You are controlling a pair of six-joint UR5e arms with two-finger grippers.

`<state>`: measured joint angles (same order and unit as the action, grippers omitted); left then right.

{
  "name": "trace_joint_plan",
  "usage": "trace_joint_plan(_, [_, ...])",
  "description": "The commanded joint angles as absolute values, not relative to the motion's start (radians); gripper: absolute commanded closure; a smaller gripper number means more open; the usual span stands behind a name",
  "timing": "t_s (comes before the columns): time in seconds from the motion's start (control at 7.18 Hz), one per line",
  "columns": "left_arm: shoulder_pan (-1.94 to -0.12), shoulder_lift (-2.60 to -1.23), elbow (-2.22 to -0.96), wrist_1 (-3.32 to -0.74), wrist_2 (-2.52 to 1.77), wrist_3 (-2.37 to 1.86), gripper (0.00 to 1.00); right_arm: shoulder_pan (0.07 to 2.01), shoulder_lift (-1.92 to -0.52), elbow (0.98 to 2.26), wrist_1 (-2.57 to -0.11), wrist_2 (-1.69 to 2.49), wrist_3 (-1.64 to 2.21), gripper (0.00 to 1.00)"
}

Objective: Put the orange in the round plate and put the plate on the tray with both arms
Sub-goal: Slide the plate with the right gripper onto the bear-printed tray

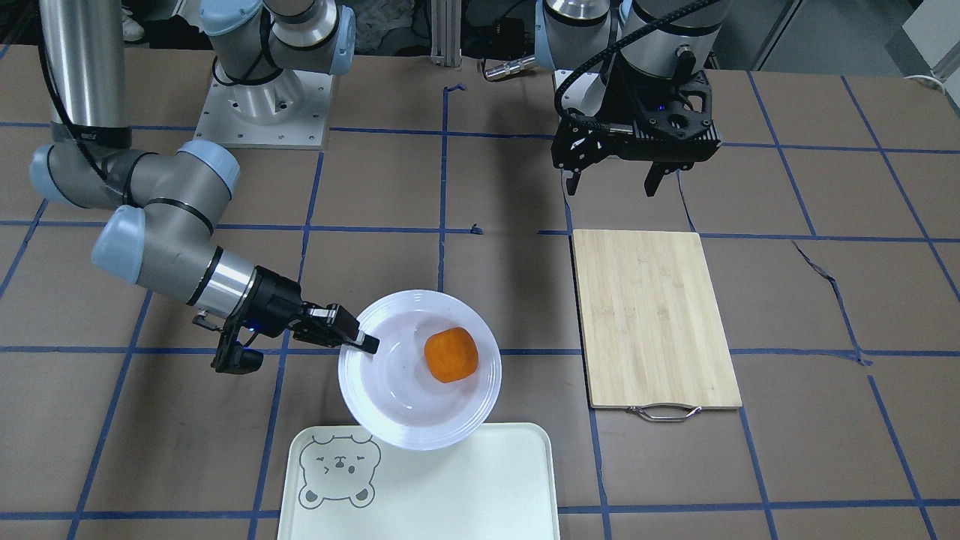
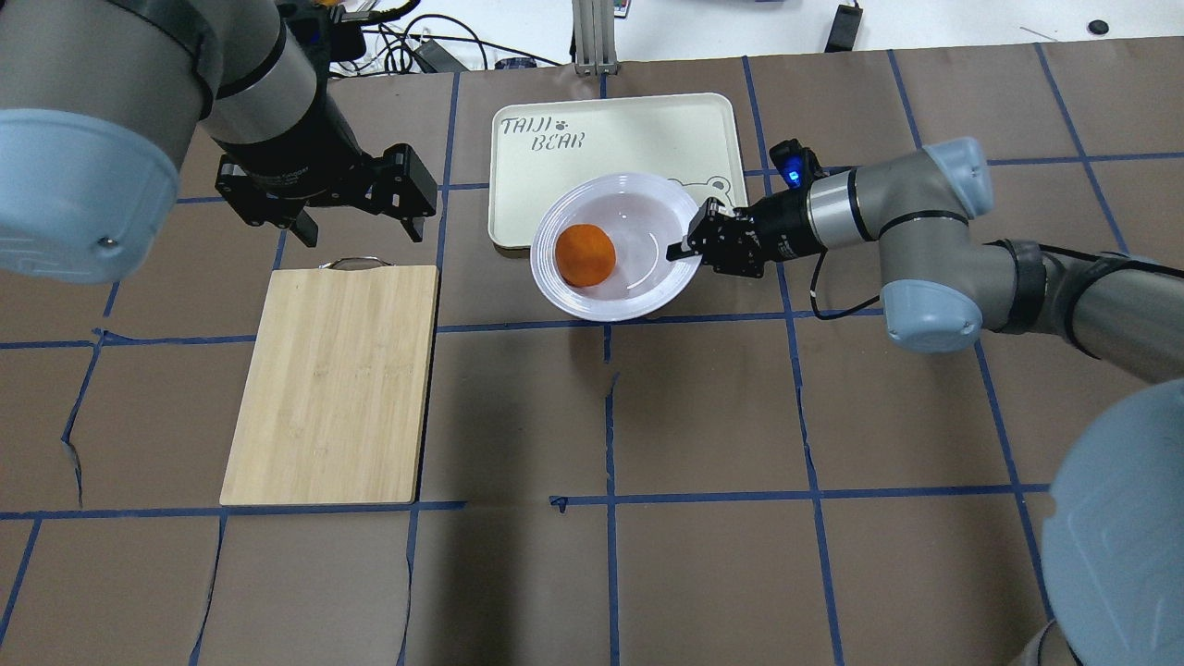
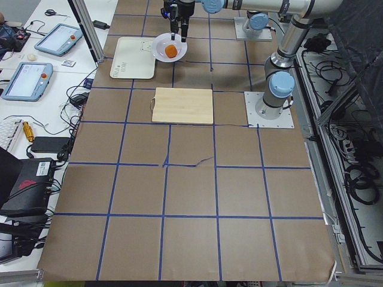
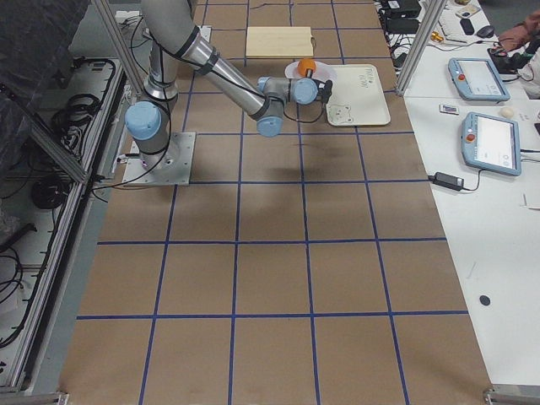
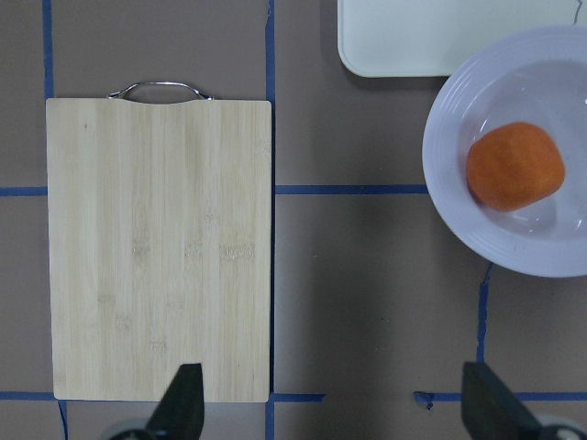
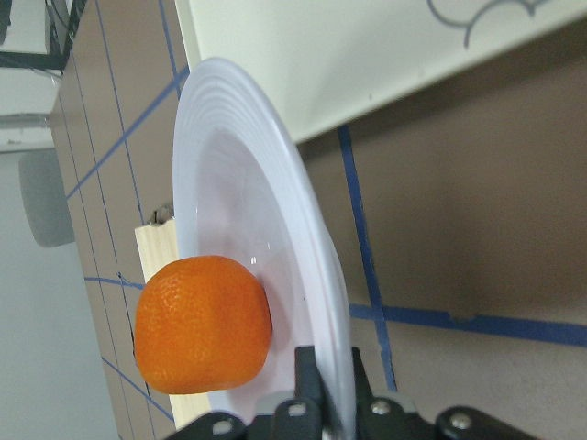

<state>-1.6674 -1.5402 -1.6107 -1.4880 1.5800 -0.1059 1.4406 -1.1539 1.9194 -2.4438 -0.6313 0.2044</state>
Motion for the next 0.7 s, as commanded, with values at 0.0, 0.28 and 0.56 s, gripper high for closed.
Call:
trace_joint_plan(0.0, [-1.669, -1.540, -1.611, -1.488, 1.580, -0.106, 0.00, 1.439, -1.010, 1.711, -2.434, -0.624, 0.258, 0.98])
trace_joint_plan(0.28, [-1.669, -1.540, -1.611, -1.488, 1.580, -0.106, 0.00, 1.440, -0.878, 1.576, -2.437, -0.604, 0.258, 0.98])
trace_joint_plan(0.56, [-1.669, -1.540, -1.611, -1.488, 1.580, -0.106, 0.00, 1.442, -0.806, 1.500, -2.441, -0.601, 0.258, 0.98])
